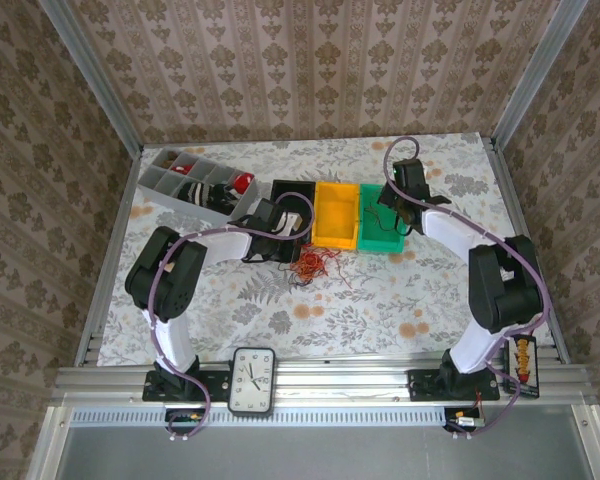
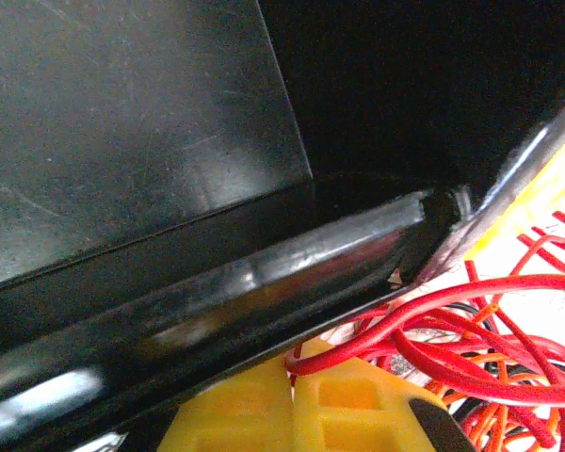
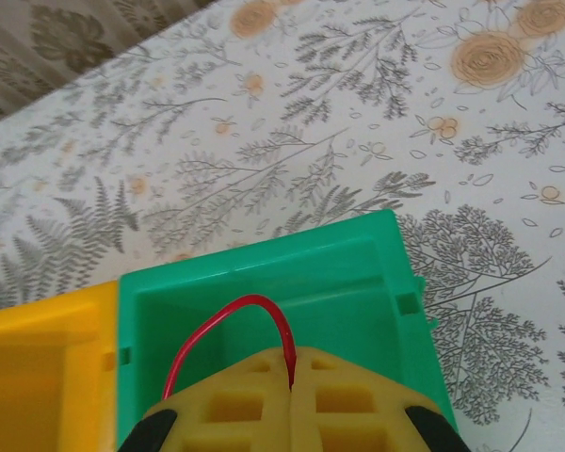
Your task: Untangle the cables
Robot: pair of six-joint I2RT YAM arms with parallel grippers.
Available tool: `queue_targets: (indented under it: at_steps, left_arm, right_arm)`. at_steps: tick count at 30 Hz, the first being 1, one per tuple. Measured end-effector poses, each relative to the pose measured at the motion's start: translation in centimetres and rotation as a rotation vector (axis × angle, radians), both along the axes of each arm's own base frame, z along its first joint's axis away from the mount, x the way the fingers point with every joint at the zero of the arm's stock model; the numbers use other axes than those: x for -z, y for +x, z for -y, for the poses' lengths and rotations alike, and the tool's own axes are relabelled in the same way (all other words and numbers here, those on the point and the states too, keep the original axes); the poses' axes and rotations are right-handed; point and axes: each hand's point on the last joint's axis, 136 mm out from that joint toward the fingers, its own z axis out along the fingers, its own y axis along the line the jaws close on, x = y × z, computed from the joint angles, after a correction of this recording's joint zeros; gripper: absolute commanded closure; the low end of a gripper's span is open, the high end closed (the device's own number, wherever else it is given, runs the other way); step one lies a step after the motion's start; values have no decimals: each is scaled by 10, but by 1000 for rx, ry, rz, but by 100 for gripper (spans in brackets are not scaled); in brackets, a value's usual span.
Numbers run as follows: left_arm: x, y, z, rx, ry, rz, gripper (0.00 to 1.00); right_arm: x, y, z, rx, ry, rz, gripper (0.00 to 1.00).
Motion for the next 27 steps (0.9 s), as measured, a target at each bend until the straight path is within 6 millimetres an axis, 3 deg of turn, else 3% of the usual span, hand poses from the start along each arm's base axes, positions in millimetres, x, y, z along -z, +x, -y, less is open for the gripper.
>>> queue_targets:
  at_steps: [7,16,17,19,21,24,27]
  left_arm:
    - [0,0,0,0,3,-4,100]
    - [0,-1,-1,0,7,-10,100]
    - [0,-1,-1,0,7,-10,100]
    - [0,-1,-1,0,8,-11,100]
    - [0,-1,-1,0,8,-12,100]
    - [0,-2,-1,0,10,-14,100]
    - [0,-2,-1,0,10,-14,100]
  right_arm:
    - [16,16,-5,-10,-66,-61,100]
    - [47,7,-15,-41,-95,-158,100]
    - [46,7,-15,-41,-95,-158,96]
    - [46,7,-15,-43,-97,-157,76]
    - [46,7,-16,-54,-105,-158,64]
    - [38,7,-16,-65,-107,-145,54]
    - [16,7,-16,-68,-101,-98,50]
